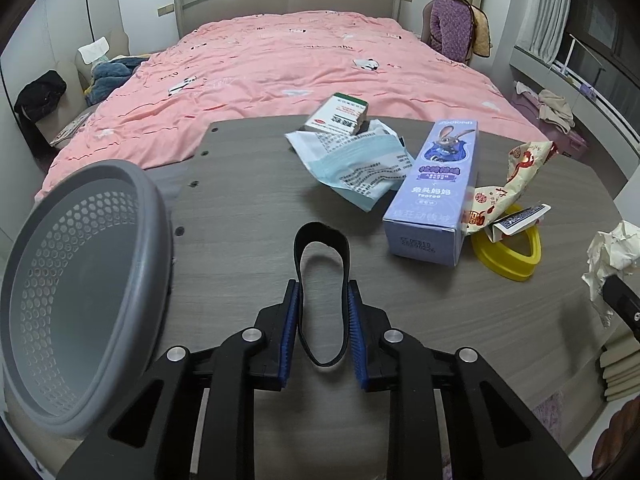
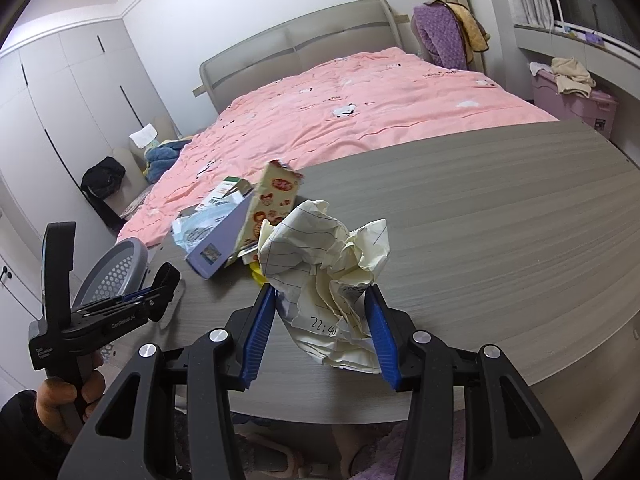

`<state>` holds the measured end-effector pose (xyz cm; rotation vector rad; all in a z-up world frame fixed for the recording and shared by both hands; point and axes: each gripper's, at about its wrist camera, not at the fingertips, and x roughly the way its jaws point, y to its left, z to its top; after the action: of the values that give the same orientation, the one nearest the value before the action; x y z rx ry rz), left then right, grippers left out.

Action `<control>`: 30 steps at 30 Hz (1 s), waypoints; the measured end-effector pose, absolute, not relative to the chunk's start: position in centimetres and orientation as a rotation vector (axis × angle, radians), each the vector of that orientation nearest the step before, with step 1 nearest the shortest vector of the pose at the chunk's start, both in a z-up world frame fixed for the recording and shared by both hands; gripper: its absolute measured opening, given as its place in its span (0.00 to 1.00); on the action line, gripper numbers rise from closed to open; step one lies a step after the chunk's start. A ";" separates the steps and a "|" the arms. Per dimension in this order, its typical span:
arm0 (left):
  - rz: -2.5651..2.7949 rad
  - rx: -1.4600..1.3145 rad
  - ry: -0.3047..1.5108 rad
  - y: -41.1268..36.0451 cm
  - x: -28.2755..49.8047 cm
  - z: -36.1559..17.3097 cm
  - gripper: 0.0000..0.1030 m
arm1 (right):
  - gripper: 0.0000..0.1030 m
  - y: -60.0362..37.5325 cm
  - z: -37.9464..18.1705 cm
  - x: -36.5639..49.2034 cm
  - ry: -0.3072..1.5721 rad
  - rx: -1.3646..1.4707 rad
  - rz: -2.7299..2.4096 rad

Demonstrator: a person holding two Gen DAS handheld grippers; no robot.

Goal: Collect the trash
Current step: 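Grasp the black rubber band with the left tool while the right tool lifts the tissue, then carry the band and tissue over the basket with both tools and release them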

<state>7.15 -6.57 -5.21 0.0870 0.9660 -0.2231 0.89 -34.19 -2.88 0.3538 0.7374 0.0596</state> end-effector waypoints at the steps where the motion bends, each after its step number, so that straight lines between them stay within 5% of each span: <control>1: -0.222 0.084 0.959 -6.3 6.9 -4.9 0.22 | 0.44 -33.8 -2.8 0.9 0.739 0.349 0.067; 30: 0.049 -0.060 0.823 13.2 6.2 -1.2 0.23 | 0.44 -10.0 1.0 10.0 0.767 0.097 0.519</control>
<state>6.16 13.23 -1.21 -0.0596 0.8232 0.0491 10.05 -10.02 1.00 0.0968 0.7666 0.5191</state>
